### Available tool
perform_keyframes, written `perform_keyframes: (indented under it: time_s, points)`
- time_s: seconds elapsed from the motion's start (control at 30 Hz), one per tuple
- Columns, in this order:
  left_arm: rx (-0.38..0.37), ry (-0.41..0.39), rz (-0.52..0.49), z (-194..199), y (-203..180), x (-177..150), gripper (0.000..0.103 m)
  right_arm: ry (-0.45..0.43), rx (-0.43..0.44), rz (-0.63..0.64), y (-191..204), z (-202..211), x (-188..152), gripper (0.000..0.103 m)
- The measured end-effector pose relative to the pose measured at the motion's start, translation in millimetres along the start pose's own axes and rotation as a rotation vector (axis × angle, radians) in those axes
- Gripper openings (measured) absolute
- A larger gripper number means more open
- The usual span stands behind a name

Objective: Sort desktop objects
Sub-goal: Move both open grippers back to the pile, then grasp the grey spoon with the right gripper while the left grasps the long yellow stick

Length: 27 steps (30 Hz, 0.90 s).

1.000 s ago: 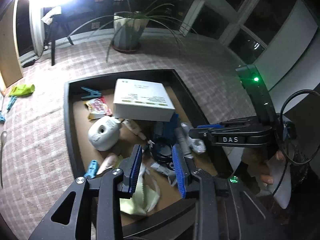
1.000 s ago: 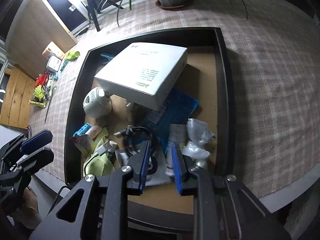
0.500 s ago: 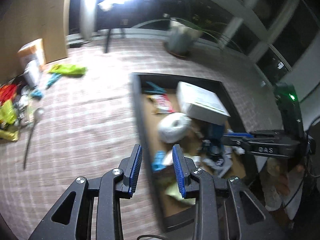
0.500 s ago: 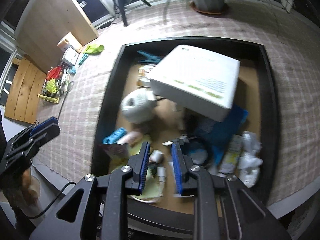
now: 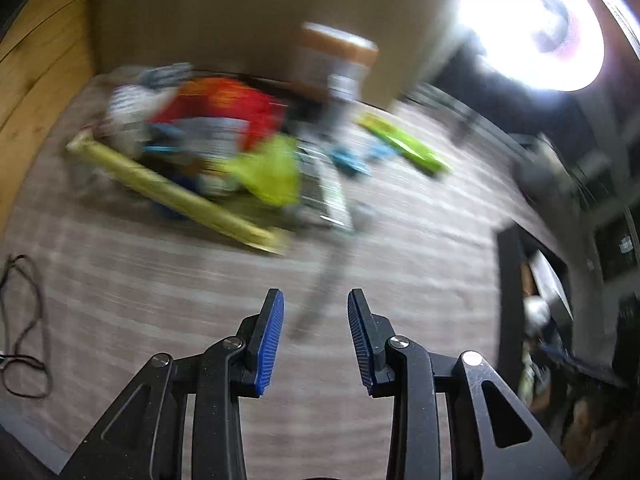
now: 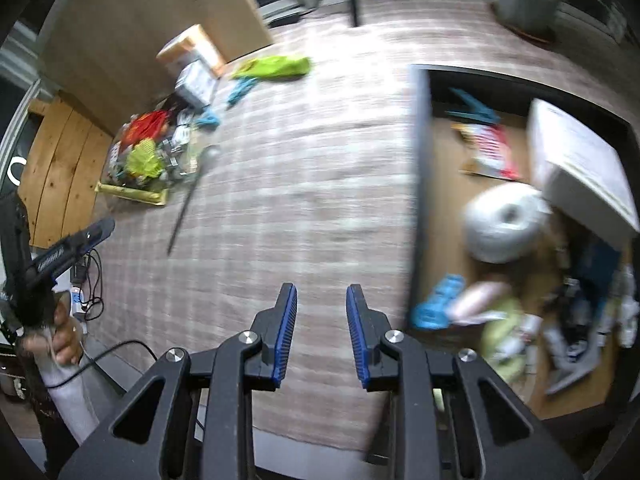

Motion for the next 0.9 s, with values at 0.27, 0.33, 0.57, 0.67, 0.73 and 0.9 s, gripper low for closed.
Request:
perform_keyframes:
  time_s: [0.27,0.33,0.57,0.67,0.73,0.9]
  points:
    - [-0.009,-0.026,0.186,-1,92,51,0.046,0.044,0.027,0.019,96,-44,23,0.026]
    - [0.003,-0.018,0.190,-11,97,61,0.046,0.057,0.025,0.023,115,-56,30,0.026]
    - [-0.018,0.022,0.270,-38,117,70,0.049,0.114,0.036,-0.036,149,-94,54,0.027]
    - [-0.017,0.034,0.294,-48,122,72,0.049,0.138,0.024,-0.060,156,-110,59,0.031]
    - [-0.006,0.038,0.312,-54,128,70,0.049,0.140,-0.010,-0.052,160,-117,63,0.031]
    - [-0.014,0.048,0.353,-66,138,65,0.047,0.131,-0.101,-0.016,171,-131,71,0.031]
Point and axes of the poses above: each gripper's, at about its wrist camera, not at the fingertips, and z roughly against the way its jaws point, y to its left, x to its top, the point moved 5 cm from there along -z, roughly the way its jaws point, and after that the axes turned 8 degrees about -x, right-handed, at the moved point
